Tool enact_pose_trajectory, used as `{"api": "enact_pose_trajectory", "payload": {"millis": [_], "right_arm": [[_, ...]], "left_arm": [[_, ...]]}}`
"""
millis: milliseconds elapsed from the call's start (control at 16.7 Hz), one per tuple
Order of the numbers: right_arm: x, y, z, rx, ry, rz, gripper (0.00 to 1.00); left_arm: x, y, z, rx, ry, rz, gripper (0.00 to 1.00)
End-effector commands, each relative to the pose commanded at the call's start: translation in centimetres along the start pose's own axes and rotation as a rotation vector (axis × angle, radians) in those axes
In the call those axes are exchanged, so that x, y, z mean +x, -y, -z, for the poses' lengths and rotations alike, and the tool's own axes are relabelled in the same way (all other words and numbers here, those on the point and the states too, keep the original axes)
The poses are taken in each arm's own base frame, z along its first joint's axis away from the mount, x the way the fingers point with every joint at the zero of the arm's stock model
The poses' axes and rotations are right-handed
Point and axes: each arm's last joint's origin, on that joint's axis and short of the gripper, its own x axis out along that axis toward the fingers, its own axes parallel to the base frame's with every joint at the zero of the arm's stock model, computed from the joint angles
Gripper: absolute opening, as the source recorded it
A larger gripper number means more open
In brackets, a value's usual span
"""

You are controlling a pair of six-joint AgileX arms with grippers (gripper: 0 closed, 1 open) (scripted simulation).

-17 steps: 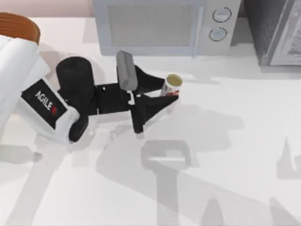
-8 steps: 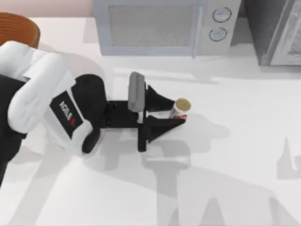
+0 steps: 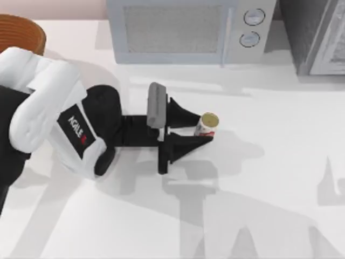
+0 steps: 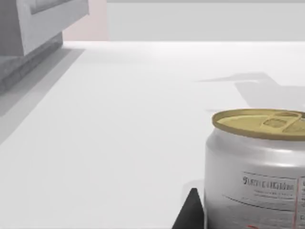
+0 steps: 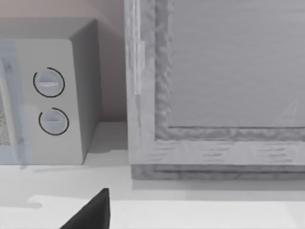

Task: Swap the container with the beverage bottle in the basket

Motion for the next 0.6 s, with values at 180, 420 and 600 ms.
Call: {"api": "enact_pose_trajectory", "payload": {"millis": [180, 420, 600], "right_arm": [[0.00, 0.00, 0.00, 0.000, 0.000, 0.000, 1.00], [0.00, 0.00, 0.00, 0.000, 0.000, 0.000, 1.00], [0.00, 0.00, 0.00, 0.000, 0.000, 0.000, 1.00]], "left_arm": [[0.00, 0.00, 0.00, 0.000, 0.000, 0.000, 0.38], [0.00, 0.00, 0.00, 0.000, 0.000, 0.000, 0.68], [0.00, 0.00, 0.00, 0.000, 0.000, 0.000, 0.90]]}}
